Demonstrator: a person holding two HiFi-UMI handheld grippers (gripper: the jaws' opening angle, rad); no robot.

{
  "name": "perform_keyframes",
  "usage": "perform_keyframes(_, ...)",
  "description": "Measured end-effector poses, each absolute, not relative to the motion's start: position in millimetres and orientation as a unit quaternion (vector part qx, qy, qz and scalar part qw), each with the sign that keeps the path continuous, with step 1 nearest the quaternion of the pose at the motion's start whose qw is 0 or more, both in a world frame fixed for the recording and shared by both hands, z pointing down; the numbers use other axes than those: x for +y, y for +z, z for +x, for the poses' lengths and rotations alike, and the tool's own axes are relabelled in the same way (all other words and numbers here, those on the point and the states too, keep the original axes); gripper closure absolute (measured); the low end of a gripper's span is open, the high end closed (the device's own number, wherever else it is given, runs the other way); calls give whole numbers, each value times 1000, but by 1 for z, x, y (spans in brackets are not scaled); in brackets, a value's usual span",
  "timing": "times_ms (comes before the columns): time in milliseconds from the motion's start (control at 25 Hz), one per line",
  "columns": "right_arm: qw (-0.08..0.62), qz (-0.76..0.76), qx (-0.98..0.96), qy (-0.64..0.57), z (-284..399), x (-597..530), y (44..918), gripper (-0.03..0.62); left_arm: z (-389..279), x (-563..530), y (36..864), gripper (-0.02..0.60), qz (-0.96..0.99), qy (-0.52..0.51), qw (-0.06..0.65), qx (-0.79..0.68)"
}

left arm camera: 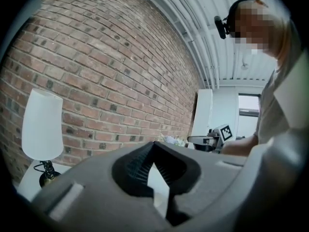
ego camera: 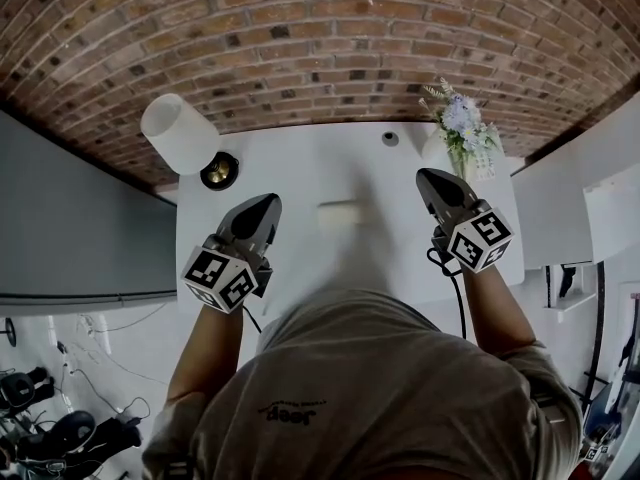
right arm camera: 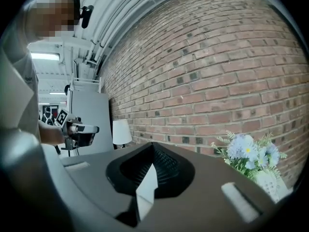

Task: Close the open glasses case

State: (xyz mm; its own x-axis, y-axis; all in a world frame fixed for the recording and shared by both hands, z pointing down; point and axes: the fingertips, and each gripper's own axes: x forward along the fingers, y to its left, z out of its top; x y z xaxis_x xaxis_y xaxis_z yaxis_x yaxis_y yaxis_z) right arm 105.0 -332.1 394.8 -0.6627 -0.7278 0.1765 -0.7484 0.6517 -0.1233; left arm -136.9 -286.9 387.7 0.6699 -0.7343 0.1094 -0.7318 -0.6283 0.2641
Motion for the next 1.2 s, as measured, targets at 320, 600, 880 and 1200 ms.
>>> perform_keyframes(320, 56, 405, -908, 86, 107, -332, 388, 585, -137, -287, 382, 584, 903, -5, 135, -408)
perform_keyframes(600, 59, 403, -909, 85, 106, -333, 388, 585, -138, -287, 380, 584, 902, -4, 135, -409)
perform_keyframes(880, 61, 400, -911, 83, 103, -332, 389, 585, -140, -285, 382, 584, 902, -2, 136, -410)
perform_keyframes(1200, 68, 398, -912, 74, 103, -329, 389, 586, -139, -283, 382, 584, 901, -5, 135, -411)
